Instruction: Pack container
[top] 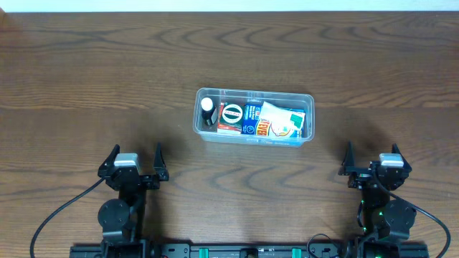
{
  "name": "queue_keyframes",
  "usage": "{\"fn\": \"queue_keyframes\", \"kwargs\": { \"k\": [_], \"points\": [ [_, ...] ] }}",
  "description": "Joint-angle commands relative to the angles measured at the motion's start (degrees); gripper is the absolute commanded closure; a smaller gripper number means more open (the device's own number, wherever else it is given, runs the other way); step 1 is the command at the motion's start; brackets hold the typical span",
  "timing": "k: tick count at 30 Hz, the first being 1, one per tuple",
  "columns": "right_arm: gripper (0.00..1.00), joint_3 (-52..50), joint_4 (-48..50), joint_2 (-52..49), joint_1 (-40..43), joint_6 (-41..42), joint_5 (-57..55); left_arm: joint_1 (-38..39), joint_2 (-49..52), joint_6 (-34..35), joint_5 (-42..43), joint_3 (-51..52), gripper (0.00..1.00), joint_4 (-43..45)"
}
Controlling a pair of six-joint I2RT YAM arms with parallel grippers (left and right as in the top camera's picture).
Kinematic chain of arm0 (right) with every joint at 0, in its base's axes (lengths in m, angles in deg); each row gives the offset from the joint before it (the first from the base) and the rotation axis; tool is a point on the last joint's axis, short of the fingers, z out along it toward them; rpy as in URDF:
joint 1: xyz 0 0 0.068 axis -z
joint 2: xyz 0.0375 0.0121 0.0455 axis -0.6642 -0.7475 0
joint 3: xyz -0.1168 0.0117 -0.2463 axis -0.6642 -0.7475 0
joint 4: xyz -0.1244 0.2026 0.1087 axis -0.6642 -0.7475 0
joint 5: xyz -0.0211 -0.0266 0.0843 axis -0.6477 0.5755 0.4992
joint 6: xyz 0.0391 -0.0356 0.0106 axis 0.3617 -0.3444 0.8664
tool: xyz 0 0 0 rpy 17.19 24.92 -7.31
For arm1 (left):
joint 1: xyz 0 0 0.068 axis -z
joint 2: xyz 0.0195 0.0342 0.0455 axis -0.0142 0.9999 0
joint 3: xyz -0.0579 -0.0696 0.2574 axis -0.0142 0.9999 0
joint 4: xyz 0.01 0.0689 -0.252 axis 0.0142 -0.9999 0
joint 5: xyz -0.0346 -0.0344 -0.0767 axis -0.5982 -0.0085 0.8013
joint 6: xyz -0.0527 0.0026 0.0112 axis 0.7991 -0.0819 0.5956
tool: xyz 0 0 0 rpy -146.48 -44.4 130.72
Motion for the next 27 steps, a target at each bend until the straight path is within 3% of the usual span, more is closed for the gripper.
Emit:
{"fn": "queue_keyframes", "kwargs": {
  "k": [1, 11, 27],
  "points": [
    [0.01, -0.2, -0.1, 0.6, -0.9, -0.3, -0.6, -0.3, -0.3, -0.8, 0.8, 0.9, 0.02, -2.1],
    [0.01, -0.2, -0.2, 0.6, -12.3, -0.3, -0.5, -0.3, -0.3, -0.8, 0.8, 0.9, 0.02, -2.1],
    [0.01, -0.2, -0.2, 0.6, -13.0, -0.3, -0.5, -0.3, -0.3, -0.8, 0.8, 0.9, 0.02, -2.1]
  ]
}}
